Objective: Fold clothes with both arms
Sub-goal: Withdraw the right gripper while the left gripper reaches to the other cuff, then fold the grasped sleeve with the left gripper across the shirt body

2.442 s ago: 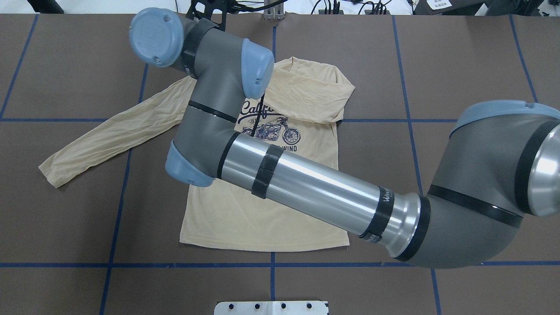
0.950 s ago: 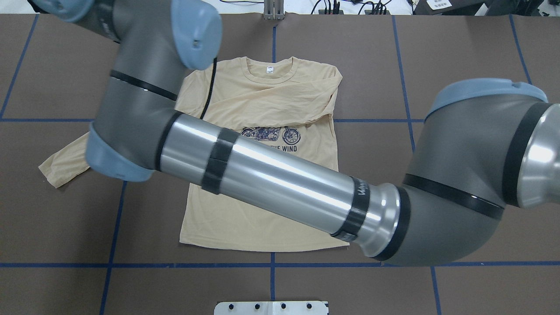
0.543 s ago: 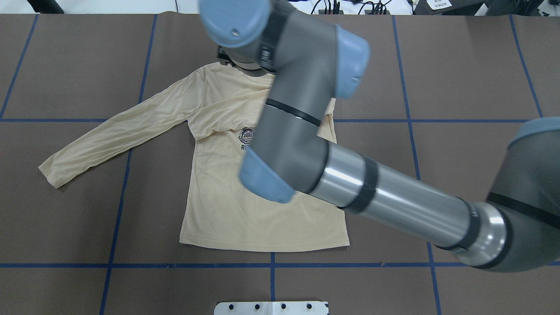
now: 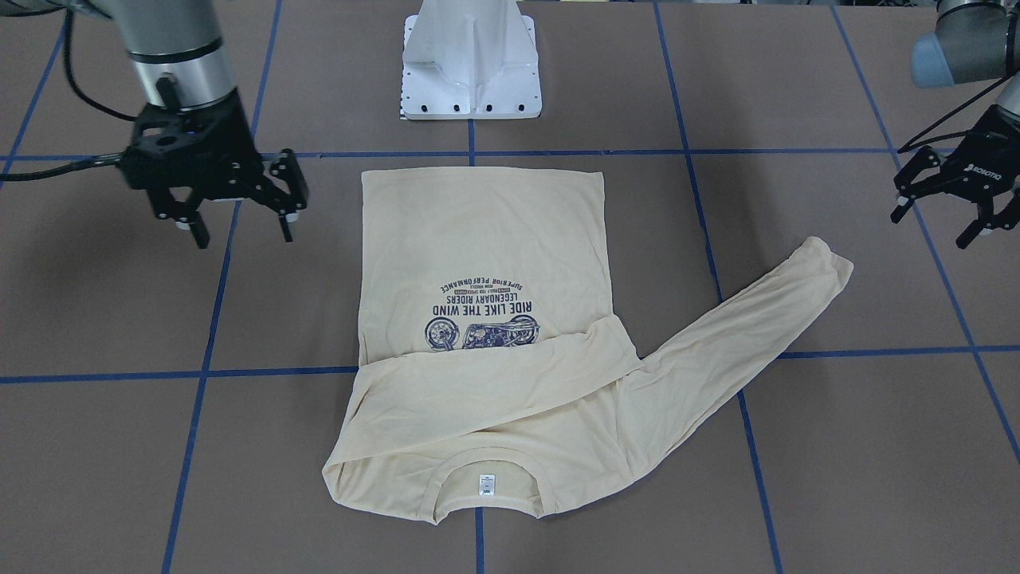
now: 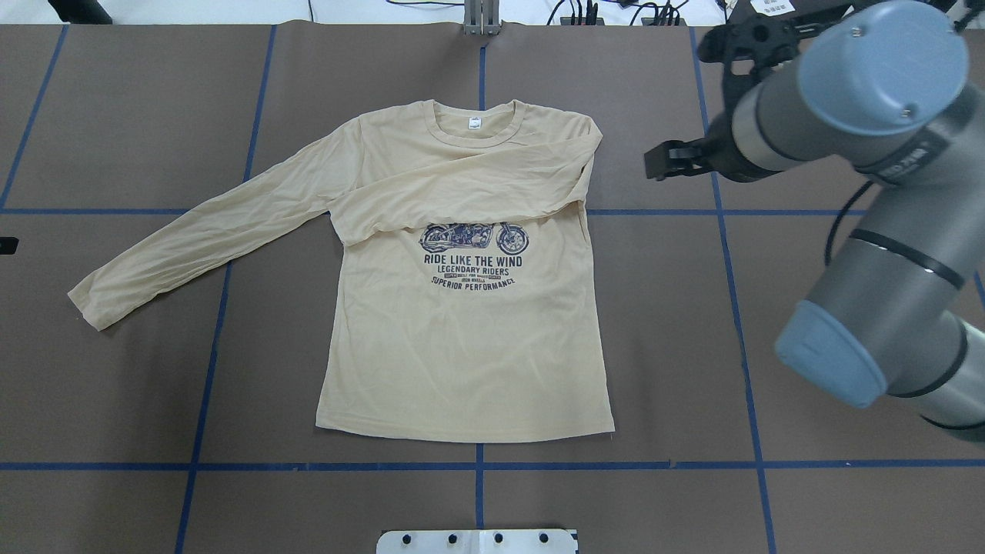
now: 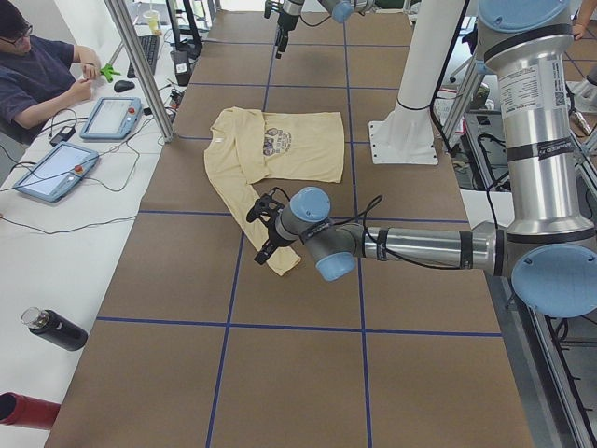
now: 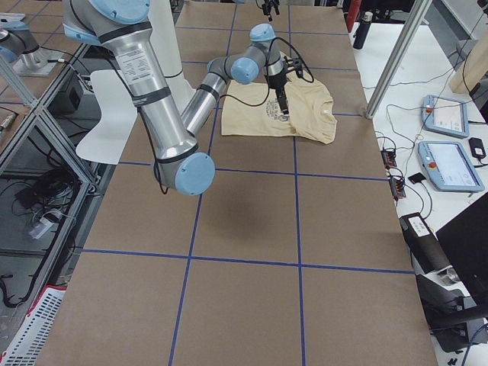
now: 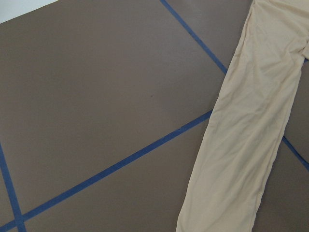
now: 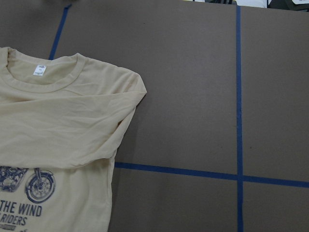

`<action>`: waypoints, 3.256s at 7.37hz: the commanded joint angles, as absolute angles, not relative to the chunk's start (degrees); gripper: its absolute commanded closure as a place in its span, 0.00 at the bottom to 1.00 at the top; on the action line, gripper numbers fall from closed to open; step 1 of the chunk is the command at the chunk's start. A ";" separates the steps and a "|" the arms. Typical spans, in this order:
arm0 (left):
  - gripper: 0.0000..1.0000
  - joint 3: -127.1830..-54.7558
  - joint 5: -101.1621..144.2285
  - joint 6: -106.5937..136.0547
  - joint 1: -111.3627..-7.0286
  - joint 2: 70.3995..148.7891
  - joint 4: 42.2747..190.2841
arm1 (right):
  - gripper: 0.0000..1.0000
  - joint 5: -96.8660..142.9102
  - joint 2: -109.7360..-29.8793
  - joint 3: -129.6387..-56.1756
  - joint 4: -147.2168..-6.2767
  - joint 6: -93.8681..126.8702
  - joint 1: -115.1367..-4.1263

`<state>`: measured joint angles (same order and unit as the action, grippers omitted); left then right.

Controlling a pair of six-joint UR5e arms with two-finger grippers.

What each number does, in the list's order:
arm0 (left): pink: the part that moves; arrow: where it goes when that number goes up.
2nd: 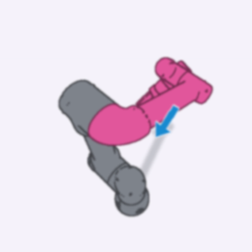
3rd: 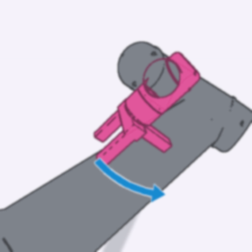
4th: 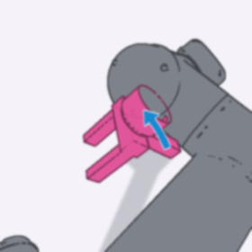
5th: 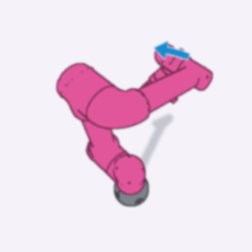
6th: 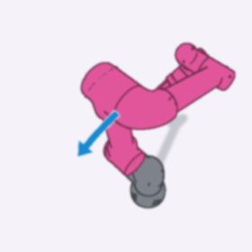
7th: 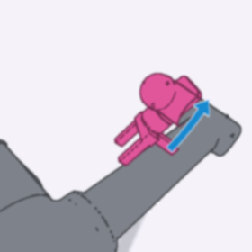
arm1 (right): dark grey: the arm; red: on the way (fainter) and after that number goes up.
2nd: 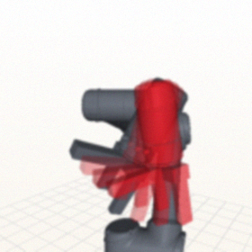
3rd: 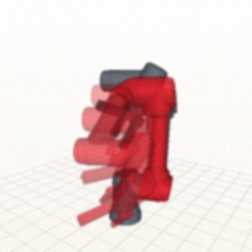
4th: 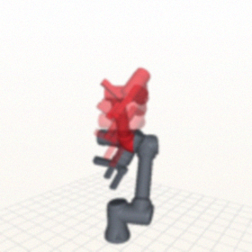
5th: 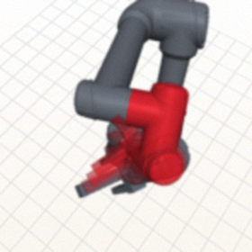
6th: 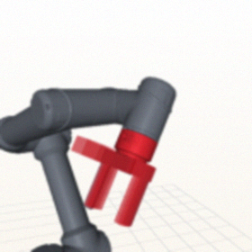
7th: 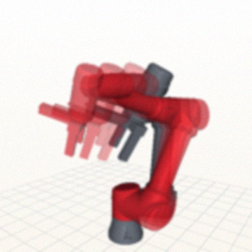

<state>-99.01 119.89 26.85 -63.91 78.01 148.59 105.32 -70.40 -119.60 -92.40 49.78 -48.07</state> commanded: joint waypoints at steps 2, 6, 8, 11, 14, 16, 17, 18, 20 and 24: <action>0.05 -95.73 112.68 37.24 -56.00 77.69 151.96 | 0.01 123.09 -92.94 -117.61 -74.72 29.68 -66.13; 0.26 -94.83 103.73 50.34 -45.99 77.78 152.05 | 0.01 126.04 -95.98 -115.58 -73.21 23.73 -71.19; 0.29 -94.83 101.97 50.80 -43.17 77.78 151.96 | 0.01 126.04 -95.98 -115.49 -73.21 23.73 -71.19; 0.44 -94.83 101.60 50.71 -40.44 77.78 151.96 | 0.01 126.04 -95.89 -115.49 -73.21 23.73 -71.19; 0.52 -94.75 101.08 50.45 -40.17 77.00 151.96 | 0.01 126.04 -95.71 -115.49 -73.21 24.08 -71.19; 0.94 -94.66 100.46 50.36 -40.17 76.73 151.96 | 0.01 126.04 -95.63 -115.58 -73.21 24.17 -71.19; 1.00 -94.75 100.37 50.27 -40.17 76.73 151.96 | 0.01 126.04 -95.63 -115.58 -73.21 24.17 -71.19; 1.00 -95.09 100.37 50.10 -40.17 76.73 151.96 | 0.01 126.04 -95.54 -115.58 -73.21 24.17 -71.19; 1.00 -98.32 101.59 48.35 -40.69 76.73 150.83 | 0.01 126.04 -95.45 -115.49 -73.21 24.17 -71.10; 1.00 -108.99 103.01 48.16 -40.78 95.09 130.11 | 0.00 126.04 -95.19 -115.31 -73.21 24.26 -71.10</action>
